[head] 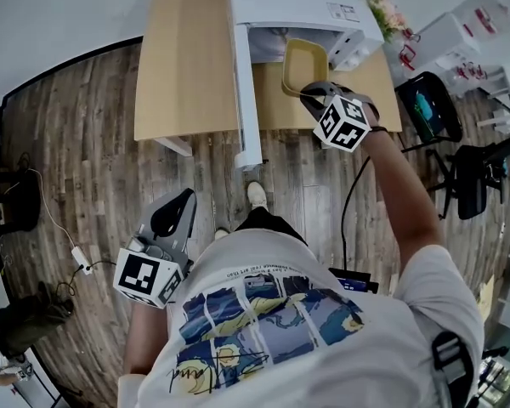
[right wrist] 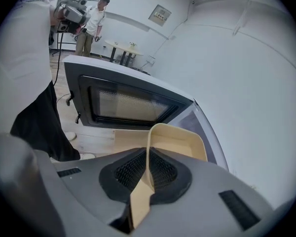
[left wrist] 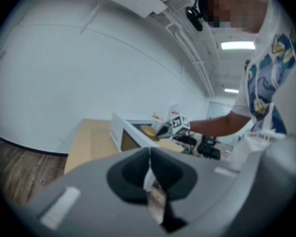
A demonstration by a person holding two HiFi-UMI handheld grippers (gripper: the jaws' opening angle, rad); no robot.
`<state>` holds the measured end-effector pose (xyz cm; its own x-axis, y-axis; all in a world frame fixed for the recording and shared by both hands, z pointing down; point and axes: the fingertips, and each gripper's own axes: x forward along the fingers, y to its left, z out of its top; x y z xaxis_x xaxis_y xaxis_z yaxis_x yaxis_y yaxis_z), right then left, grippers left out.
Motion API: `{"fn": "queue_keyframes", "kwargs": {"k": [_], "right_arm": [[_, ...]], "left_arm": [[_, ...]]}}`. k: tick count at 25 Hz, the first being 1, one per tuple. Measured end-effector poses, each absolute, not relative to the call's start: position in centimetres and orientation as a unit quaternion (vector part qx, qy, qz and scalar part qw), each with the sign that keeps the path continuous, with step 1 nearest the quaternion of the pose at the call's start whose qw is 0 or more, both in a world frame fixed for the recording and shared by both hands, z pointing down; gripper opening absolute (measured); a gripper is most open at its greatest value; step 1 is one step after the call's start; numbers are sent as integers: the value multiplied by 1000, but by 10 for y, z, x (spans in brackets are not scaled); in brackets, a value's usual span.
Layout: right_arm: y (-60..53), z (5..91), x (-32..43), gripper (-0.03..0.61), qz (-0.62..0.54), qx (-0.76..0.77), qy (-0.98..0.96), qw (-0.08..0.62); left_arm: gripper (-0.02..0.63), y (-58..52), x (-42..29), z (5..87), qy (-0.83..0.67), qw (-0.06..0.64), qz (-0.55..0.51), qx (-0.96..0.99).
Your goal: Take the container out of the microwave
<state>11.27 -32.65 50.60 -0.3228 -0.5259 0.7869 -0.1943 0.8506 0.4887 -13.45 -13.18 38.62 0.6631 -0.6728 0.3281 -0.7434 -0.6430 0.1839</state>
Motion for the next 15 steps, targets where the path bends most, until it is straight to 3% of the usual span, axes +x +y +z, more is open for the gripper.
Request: {"fn": "queue_keyframes", "kwargs": {"k": [15], "right_arm": [[-176,434,77,17,-156,228,-812,514]], "left_arm": [[12,-57,-153,387,-353,142,99,919]]}}
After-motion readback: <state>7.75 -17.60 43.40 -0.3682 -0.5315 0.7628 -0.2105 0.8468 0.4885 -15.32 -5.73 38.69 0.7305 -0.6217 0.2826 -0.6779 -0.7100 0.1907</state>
